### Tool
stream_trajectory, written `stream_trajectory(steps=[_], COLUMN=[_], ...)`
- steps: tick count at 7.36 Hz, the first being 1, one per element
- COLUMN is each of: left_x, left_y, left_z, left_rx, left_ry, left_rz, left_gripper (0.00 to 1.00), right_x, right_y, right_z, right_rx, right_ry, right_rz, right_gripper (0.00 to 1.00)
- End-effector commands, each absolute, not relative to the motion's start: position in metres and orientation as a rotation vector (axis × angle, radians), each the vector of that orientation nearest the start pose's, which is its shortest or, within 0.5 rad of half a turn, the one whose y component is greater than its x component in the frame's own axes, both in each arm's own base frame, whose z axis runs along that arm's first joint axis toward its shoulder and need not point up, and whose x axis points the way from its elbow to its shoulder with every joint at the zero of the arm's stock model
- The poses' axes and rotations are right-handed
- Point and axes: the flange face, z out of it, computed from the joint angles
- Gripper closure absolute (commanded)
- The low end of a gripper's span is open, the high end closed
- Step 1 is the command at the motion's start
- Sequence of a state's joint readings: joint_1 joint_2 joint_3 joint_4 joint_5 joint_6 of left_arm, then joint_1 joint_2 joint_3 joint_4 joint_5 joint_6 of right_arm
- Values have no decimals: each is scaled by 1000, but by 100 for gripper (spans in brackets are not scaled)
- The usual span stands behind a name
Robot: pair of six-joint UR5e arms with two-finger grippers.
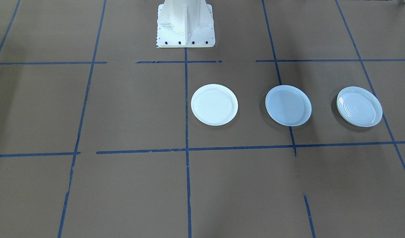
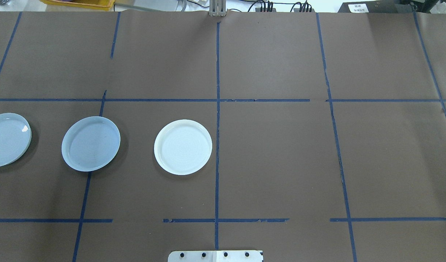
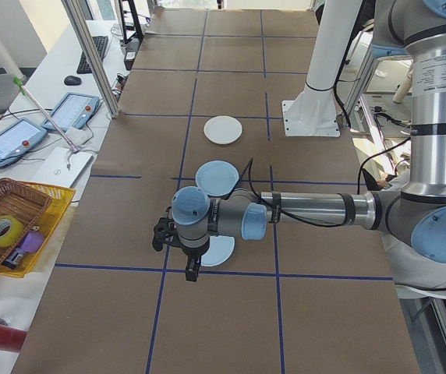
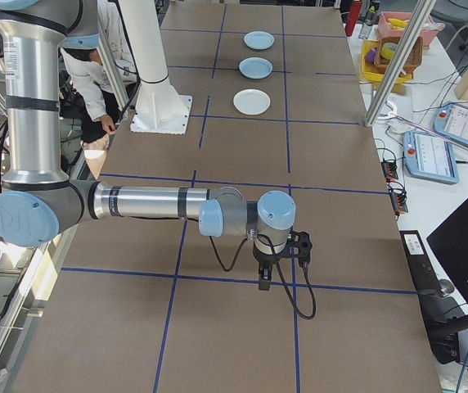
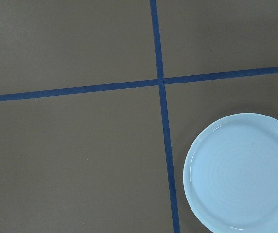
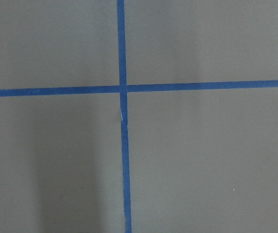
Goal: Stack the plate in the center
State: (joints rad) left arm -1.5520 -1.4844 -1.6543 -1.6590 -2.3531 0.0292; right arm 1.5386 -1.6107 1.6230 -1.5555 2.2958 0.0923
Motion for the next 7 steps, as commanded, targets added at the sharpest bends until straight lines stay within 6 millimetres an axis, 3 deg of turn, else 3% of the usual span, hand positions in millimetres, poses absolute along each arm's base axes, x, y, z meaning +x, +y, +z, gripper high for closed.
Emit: stream_trajectory(steps=[1,3,5,7], left_x=[-54,-54,-49,-27], left_y=[-463,-461,-466,-465], left_z=[643,659,661,697], left_rx=[99,71,129,126], left_ry=[783,780,785,849], left_rz=[84,78,102,48], left_gripper=[0,0,0,0], right_x=[52,52,52,52], right_y=[-479,-479,-479,-479], right_z=[654,654,654,654], right_rx=[-19,-19,-19,-19], right_ry=[-724,-726,-724,-724], right_rz=[49,49,49,49], right_gripper=[0,0,0,0])
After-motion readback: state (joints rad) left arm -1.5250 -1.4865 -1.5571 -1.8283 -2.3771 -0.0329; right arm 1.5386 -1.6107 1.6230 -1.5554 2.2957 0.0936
